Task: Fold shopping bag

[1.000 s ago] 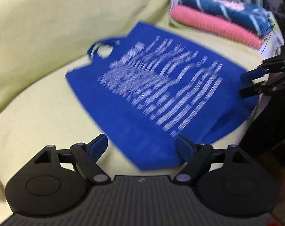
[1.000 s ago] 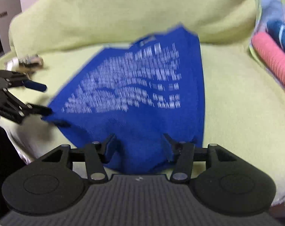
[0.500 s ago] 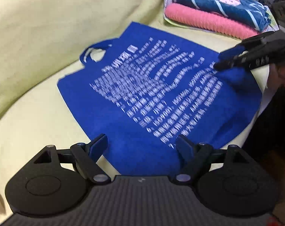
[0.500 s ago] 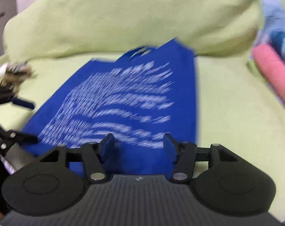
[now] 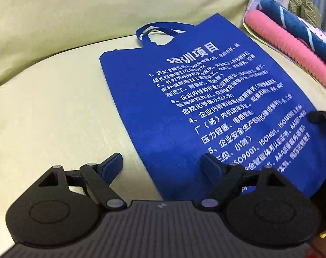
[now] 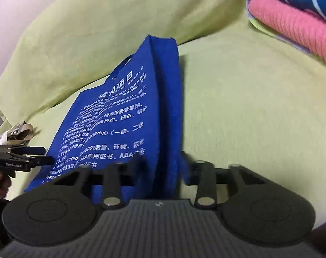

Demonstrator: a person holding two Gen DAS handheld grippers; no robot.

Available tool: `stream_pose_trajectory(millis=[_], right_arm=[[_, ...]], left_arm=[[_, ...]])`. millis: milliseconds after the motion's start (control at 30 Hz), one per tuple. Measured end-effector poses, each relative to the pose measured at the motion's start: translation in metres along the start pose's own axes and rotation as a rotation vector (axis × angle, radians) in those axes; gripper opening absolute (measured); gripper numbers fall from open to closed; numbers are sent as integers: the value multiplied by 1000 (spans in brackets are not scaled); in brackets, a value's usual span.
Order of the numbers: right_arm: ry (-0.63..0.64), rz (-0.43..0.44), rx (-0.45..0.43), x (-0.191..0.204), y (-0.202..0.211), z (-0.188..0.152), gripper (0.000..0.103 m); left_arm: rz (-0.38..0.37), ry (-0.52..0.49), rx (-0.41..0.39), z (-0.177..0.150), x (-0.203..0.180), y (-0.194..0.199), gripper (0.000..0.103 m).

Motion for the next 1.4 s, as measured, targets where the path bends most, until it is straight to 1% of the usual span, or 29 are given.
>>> stream_pose_trajectory(millis=[33,100,233,300,400,467,500,533,567,633,700,733,767,800,833,867,900,933,967,1000,1033,1067,1100,1133,1167,1233,1333,1367,1400], right_arm=[[-19,-3,0,-1,2,-2,19],[-84,5,1,-3,8,-7,15],[-171,16,21,6,27,-32,13],[-203,28,41,16,35,-50,13],[-208,76,96,39,41,-76,13],[-165,82,96,47,44,-81,21],[-146,78,80,48,48,-77,23],[-134,77,59,47,52,-69,29],[-122,77,38,46,56,-62,39],[-93,68,1,40,56,-40,52],[-63,57,-28,33,52,-17,58],[-52,53,-32,30,47,-7,64],[-40,48,-36,27,43,4,69],[-37,50,-34,25,36,12,71],[-44,59,-25,24,27,16,75],[-52,68,-15,23,19,21,77],[-59,77,-6,21,10,26,77],[-66,86,4,20,1,31,77],[-76,92,13,19,-7,33,77],[-88,94,23,17,-14,32,76],[-100,96,32,15,-22,31,68],[-112,93,33,15,-27,29,54],[-124,85,23,15,-30,27,46],[-147,83,14,14,-30,25,29],[-185,88,4,13,-29,24,19],[-260,100,-16,10,-28,22,15],[-310,152,-22,23,-34,17,14],[-310,172,-14,30,-37,15,14],[-296,192,3,39,-42,12,14]], left_arm=[[3,-6,-2,1,0,0,82],[18,-23,-5,4,2,-1,82],[95,-60,-44,19,9,5,82],[88,-45,-56,25,11,9,82],[68,-33,-37,27,11,7,82],[58,-29,-22,26,12,6,82],[56,-26,-16,25,13,6,83],[60,-25,-12,25,14,6,83],[66,-27,-8,25,17,5,83],[59,-23,13,26,20,-1,82],[38,-5,39,25,24,-9,82],[25,6,51,24,26,-13,81],[10,16,55,23,26,-15,78],[-9,25,50,23,25,-15,67],[-15,26,48,23,23,-15,66],[-9,13,46,24,22,-14,57],[-19,5,38,26,19,-13,35],[-38,7,30,28,17,-12,24],[-42,1,24,30,16,-13,19],[-31,-18,18,31,15,-14,19],[-21,-33,11,35,14,-15,18],[-13,-40,1,40,16,-18,15],[-5,-48,-9,45,17,-21,14],[3,-56,-19,50,18,-24,14],[13,-65,-29,57,20,-27,14],[41,-93,-50,79,26,-38,14],[112,-148,-70,116,36,-57,16],[136,-155,-63,126,40,-63,24],[157,-158,-54,134,45,-68,36]])
Point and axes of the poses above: each gripper's, at about its wrist camera, not at the fingertips, and y roughly against the way its jaws point, x to its left, z to its top, the point moved 10 cm from there along -y, roughly the way its jaws point, and after that the axes turned 2 degrees about -y, right-handed, at the moved point
